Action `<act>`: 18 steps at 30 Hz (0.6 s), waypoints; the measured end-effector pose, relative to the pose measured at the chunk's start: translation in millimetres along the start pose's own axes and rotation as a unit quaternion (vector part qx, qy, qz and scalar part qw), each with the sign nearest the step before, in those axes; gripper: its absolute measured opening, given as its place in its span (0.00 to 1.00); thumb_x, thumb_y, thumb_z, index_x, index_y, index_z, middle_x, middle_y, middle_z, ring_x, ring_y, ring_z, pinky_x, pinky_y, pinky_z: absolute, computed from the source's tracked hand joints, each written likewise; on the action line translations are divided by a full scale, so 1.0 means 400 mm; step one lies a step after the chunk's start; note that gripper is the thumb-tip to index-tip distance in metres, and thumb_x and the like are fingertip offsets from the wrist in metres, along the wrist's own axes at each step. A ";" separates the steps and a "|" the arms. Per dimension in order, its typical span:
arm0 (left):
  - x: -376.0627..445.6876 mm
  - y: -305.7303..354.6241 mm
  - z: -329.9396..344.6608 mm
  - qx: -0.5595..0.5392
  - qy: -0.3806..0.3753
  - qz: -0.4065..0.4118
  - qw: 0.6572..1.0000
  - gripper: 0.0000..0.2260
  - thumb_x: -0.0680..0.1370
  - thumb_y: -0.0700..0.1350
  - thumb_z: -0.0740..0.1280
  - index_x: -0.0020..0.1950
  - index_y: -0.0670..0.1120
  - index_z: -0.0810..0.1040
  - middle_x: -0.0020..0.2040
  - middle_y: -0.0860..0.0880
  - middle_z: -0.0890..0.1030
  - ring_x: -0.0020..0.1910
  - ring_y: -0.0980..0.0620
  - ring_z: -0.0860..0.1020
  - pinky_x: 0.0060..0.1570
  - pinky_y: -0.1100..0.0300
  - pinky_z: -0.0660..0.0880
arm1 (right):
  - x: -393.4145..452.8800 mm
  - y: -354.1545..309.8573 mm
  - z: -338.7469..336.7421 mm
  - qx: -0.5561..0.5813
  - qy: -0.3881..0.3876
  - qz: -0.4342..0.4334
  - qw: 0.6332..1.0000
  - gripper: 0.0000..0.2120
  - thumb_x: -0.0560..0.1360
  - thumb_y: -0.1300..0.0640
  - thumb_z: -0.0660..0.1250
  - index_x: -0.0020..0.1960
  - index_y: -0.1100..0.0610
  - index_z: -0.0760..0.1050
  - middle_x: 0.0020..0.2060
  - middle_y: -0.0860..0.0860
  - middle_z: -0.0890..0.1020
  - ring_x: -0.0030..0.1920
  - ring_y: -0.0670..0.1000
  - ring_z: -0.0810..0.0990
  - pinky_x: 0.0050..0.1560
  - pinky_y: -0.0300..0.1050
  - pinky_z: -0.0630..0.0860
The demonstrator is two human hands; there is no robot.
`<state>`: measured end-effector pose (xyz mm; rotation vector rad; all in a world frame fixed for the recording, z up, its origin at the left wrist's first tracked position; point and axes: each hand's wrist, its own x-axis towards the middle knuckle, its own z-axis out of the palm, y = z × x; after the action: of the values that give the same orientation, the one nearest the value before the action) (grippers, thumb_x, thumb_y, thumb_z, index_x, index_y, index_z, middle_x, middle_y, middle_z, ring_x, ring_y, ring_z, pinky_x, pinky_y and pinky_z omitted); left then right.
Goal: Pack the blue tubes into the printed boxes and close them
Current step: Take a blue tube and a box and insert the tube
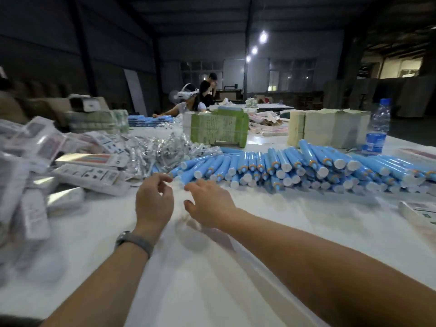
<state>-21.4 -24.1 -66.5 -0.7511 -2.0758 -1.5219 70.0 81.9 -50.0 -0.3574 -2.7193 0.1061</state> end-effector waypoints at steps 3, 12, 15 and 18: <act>0.018 -0.016 -0.030 0.057 0.030 -0.024 0.998 0.12 0.74 0.31 0.64 0.52 0.42 0.82 0.49 0.41 0.81 0.53 0.38 0.76 0.54 0.50 0.72 | 0.019 -0.037 0.055 -0.018 0.001 -0.022 1.000 0.19 0.81 0.48 0.57 0.70 0.51 0.68 0.65 0.52 0.74 0.65 0.56 0.69 0.58 0.53 0.71; 0.183 -0.132 -0.200 0.419 -0.078 -0.083 0.901 0.18 0.81 0.54 0.60 0.70 0.54 0.67 0.70 0.45 0.69 0.70 0.39 0.64 0.68 0.43 0.62 | 0.034 -0.013 0.097 0.000 0.010 -0.015 1.000 0.17 0.82 0.47 0.53 0.69 0.47 0.68 0.65 0.47 0.74 0.64 0.53 0.69 0.57 0.49 0.71; 0.216 -0.204 -0.250 0.532 -0.161 -0.045 0.830 0.24 0.81 0.50 0.60 0.76 0.58 0.58 0.75 0.44 0.63 0.75 0.35 0.57 0.72 0.39 0.58 | 0.031 -0.021 0.100 0.000 0.008 -0.017 1.000 0.17 0.82 0.47 0.52 0.68 0.47 0.68 0.64 0.46 0.74 0.63 0.52 0.69 0.55 0.48 0.71; 0.238 -0.250 -0.250 0.577 -0.201 -0.015 0.791 0.29 0.80 0.41 0.59 0.78 0.59 0.54 0.78 0.45 0.57 0.78 0.33 0.49 0.73 0.33 0.53 | 0.029 -0.031 0.099 0.003 0.011 -0.027 1.000 0.16 0.82 0.47 0.52 0.68 0.46 0.68 0.63 0.45 0.74 0.63 0.51 0.69 0.55 0.48 0.70</act>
<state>-154.6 -128.7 -47.5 -0.5209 -2.7302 0.1404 41.2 72.2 -80.5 -0.2816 -2.7039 0.0942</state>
